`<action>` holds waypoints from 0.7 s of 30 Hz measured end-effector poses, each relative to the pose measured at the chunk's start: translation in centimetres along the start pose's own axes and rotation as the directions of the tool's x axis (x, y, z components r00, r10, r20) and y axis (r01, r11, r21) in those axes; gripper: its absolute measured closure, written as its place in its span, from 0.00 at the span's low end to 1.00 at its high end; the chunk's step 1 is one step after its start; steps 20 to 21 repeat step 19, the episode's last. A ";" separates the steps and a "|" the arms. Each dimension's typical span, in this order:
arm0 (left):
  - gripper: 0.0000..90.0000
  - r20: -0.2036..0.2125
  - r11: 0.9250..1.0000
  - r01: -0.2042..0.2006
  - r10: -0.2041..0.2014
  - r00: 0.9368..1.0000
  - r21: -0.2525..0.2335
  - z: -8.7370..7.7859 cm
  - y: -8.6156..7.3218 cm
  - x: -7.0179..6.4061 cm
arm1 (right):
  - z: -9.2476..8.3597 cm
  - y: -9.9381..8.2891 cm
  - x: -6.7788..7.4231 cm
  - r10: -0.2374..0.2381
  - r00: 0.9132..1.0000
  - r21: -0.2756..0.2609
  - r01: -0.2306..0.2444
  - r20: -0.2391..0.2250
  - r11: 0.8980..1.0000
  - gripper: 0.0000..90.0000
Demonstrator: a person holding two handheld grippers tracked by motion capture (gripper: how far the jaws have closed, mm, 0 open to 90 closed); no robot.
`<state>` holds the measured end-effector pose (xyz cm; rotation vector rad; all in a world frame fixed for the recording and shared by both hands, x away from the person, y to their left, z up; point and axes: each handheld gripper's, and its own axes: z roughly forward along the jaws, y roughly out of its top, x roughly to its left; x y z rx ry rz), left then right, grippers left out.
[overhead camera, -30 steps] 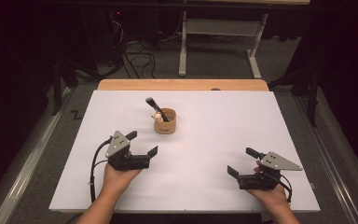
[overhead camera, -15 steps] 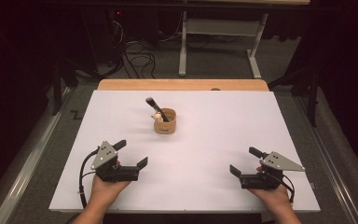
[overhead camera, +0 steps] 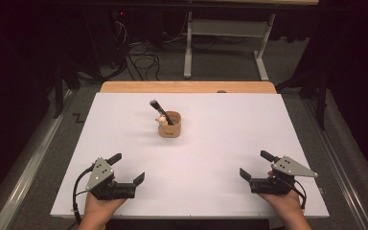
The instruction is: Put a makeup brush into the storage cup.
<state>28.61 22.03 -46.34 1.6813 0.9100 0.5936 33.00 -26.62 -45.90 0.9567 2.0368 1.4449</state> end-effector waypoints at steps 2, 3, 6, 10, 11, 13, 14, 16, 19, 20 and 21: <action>0.00 0.011 1.000 -0.007 0.007 1.000 0.008 0.1 0.0 0.0 | 0.0 0.0 0.1 -0.002 1.000 0.000 0.002 -0.004 1.000 0.01; 0.00 0.017 1.000 -0.001 0.001 1.000 0.009 0.2 -0.1 0.0 | 0.0 0.0 0.2 -0.008 1.000 -0.001 0.008 -0.003 1.000 0.01; 0.00 0.024 1.000 0.001 -0.001 1.000 0.015 0.2 -0.1 0.0 | 0.1 0.1 0.4 -0.014 1.000 -0.001 0.014 -0.001 1.000 0.01; 0.00 0.025 1.000 0.003 -0.003 1.000 0.017 0.2 -0.1 0.0 | 0.0 0.1 0.4 -0.007 1.000 0.002 0.007 -0.002 1.000 0.01; 0.00 0.024 1.000 0.003 -0.003 1.000 0.017 0.2 -0.1 0.0 | 0.0 0.1 0.4 -0.011 1.000 -0.001 0.011 -0.002 1.000 0.01; 0.00 0.023 1.000 0.005 -0.006 1.000 0.017 0.2 -0.1 0.1 | 0.0 0.1 0.4 -0.008 1.000 0.000 0.008 -0.004 1.000 0.01; 0.00 0.021 1.000 0.006 -0.006 1.000 0.018 0.2 -0.1 0.1 | -0.1 0.1 0.4 -0.006 1.000 0.001 0.006 -0.005 1.000 0.01; 0.00 0.018 1.000 0.006 -0.007 1.000 0.020 0.2 -0.2 0.1 | -0.1 0.1 0.4 -0.007 1.000 -0.002 0.007 -0.006 1.000 0.01; 0.00 0.017 1.000 0.010 -0.011 1.000 0.018 0.1 -0.1 0.1 | 0.0 0.1 0.4 -0.011 1.000 -0.003 0.011 -0.007 1.000 0.01; 0.00 0.017 1.000 0.010 -0.011 1.000 0.018 0.1 -0.1 0.1 | 0.0 0.1 0.4 -0.011 1.000 -0.003 0.011 -0.007 1.000 0.01; 0.00 0.017 1.000 0.010 -0.011 1.000 0.018 0.1 -0.1 0.1 | 0.0 0.1 0.4 -0.011 1.000 -0.003 0.011 -0.007 1.000 0.01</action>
